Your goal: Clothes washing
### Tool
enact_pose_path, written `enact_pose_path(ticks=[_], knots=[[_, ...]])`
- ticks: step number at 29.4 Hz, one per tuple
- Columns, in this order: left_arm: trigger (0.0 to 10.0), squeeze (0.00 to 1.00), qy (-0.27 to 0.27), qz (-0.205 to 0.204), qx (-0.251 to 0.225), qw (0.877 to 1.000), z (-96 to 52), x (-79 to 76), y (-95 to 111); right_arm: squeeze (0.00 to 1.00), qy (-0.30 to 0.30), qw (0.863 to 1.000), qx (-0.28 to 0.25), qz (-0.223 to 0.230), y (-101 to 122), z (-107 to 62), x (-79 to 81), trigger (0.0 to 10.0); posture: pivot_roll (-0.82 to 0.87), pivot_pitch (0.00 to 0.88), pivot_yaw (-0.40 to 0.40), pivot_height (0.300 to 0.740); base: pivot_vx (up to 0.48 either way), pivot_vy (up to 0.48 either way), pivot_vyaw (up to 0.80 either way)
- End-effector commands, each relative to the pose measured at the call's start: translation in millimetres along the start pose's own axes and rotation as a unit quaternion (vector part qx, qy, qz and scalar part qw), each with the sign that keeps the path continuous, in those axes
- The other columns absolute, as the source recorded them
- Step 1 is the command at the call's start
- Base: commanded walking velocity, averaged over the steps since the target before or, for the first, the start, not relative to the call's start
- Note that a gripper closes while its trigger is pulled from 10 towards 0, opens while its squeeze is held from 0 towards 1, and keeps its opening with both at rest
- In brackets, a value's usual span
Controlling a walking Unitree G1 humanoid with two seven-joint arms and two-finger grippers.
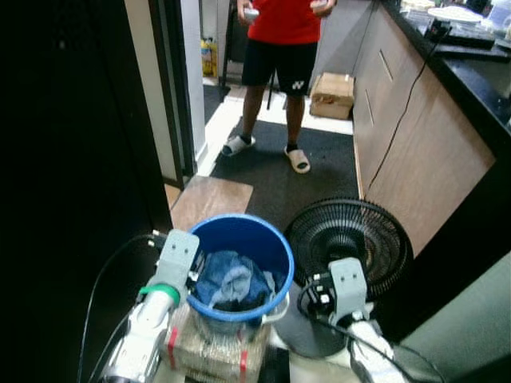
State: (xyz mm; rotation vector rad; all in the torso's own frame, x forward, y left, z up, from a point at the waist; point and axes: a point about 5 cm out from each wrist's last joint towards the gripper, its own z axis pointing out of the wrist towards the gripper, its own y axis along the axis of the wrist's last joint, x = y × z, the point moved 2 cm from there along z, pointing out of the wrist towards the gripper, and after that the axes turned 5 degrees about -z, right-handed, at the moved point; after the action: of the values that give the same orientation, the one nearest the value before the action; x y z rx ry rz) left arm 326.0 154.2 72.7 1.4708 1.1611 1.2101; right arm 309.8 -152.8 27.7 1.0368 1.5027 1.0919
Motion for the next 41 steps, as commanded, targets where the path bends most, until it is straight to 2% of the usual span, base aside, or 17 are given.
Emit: enact_pose_path(ticks=[1, 6, 7, 10, 11, 12, 13, 16, 20, 22, 24, 28, 35, 37, 39, 41], knots=[[10.0, 0.0, -0.005, -0.002, 0.005, 1.0, -1.0, -3.0, -3.4, 0.0, 0.0, 1.0, 0.002, 0.003, -2.3, -1.8, 0.4, 10.0, 0.08, 0.019, 0.012, 0.635, 0.0, 0.0, 0.0], [10.0, 0.0, -0.006, -0.003, 0.003, 1.0, -0.6, -3.4, -2.3, 0.0, 0.0, 1.0, 0.001, 0.003, -1.7, -1.6, 0.4, 10.0, 0.08, 0.018, 0.013, 0.625, 0.0, 0.0, 0.0], [10.0, 0.0, -0.01, -0.012, -0.012, 1.0, 0.4, -4.8, 7.7, 0.0, -0.001, 1.0, -0.01, 0.004, 3.9, 0.1, -0.4, 10.0, 0.07, 0.021, 0.014, 0.615, 0.0, 0.0, 0.0], [10.0, 0.0, -0.012, -0.017, -0.02, 1.0, 0.6, -5.7, 12.6, 0.0, -0.001, 1.0, -0.016, 0.005, 6.9, 0.9, -0.9, 10.0, 0.07, 0.021, 0.014, 0.61, 0.0, 0.0, 0.0], [10.0, 0.0, -0.017, -0.024, -0.033, 0.999, 2.2, -8.0, 22.9, 0.0, -0.003, 1.0, -0.022, 0.005, 10.6, 2.6, -2.5, 10.0, 0.07, 0.021, 0.014, 0.605, 0.0, 0.0, 0.0], [10.0, 0.0, -0.017, -0.024, -0.033, 0.999, 2.2, -8.0, 22.9, 0.0, -0.003, 1.0, -0.022, 0.005, 10.6, 2.6, -2.5, 10.0, 0.07, 0.021, 0.014, 0.605, 0.0, 0.0, 0.0], [10.0, 0.0, -0.024, -0.034, -0.046, 0.998, 4.8, -11.4, 35.3, 0.0, -0.006, 1.0, -0.027, 0.005, 14.2, 4.7, -4.8, 10.0, 0.07, 0.027, 0.013, 0.6, 0.0, 0.0, 0.0], [10.0, 0.0, -0.029, -0.041, -0.054, 0.997, 6.5, -13.6, 43.5, 0.0, -0.007, 1.0, -0.03, 0.004, 16.5, 6.2, -6.3, 10.0, 0.07, 0.029, 0.012, 0.595, 0.0, 0.0, 0.0], [10.0, 0.0, -0.063, -0.087, -0.089, 0.99, 23.2, -29.9, 91.7, 0.0, -0.018, 0.999, -0.036, 0.0, 23.7, 12.4, -14.8, 10.0, 0.08, 0.035, 0.007, 0.577, 0.0, 0.0, 0.0], [10.0, 0.0, -0.063, -0.087, -0.089, 0.99, 23.2, -29.9, 91.7, 0.0, -0.018, 0.999, -0.036, 0.0, 23.7, 12.4, -14.8, 10.0, 0.08, 0.035, 0.007, 0.577, 0.0, 0.0, 0.0], [10.0, 0.0, -0.077, -0.101, -0.1, 0.987, 30.2, -36.7, 109.2, 0.0, -0.021, 0.999, -0.036, -0.001, 24.9, 13.6, -17.2, 10.0, 0.08, 0.039, 0.008, 0.577, 0.0, 0.0, 0.0], [10.0, 0.0, -0.088, -0.109, -0.11, 0.984, 37.1, -44.5, 125.5, 0.0, -0.023, 0.999, -0.037, -0.002, 26.1, 14.4, -19.2, 10.0, 0.08, 0.044, 0.009, 0.577, 0.0, 0.0, 0.0], [10.0, 0.0, -0.099, -0.098, -0.1, 0.985, 44.5, -53.9, 129.0, 0.0, -0.025, 0.999, -0.04, -0.004, 29.3, 15.7, -21.3, 10.0, 0.07, 0.059, 0.013, 0.577, 0.0, 0.0, 0.0], [10.0, 0.0, -0.104, -0.099, -0.055, 0.988, 52.1, -61.2, 117.9, 0.0, -0.025, 0.999, -0.045, -0.006, 33.4, 17.2, -23.2, 10.0, 0.06, 0.085, 0.016, 0.577, 0.0, 0.0, 0.0], [10.0, 0.0, -0.104, -0.099, -0.055, 0.988, 52.1, -61.2, 117.9, 0.0, -0.025, 0.999, -0.045, -0.006, 33.4, 17.2, -23.2, 10.0, 0.06, 0.085, 0.016, 0.577, 0.0, 0.0, 0.0], [10.0, 0.0, -0.1, -0.132, 0.003, 0.986, 57.3, -64.2, 103.3, 0.0, -0.023, 0.999, -0.046, -0.01, 34.9, 18.1, -25.2, 10.0, 0.06, 0.111, 0.014, 0.577, 0.0, 0.0, 0.0]])
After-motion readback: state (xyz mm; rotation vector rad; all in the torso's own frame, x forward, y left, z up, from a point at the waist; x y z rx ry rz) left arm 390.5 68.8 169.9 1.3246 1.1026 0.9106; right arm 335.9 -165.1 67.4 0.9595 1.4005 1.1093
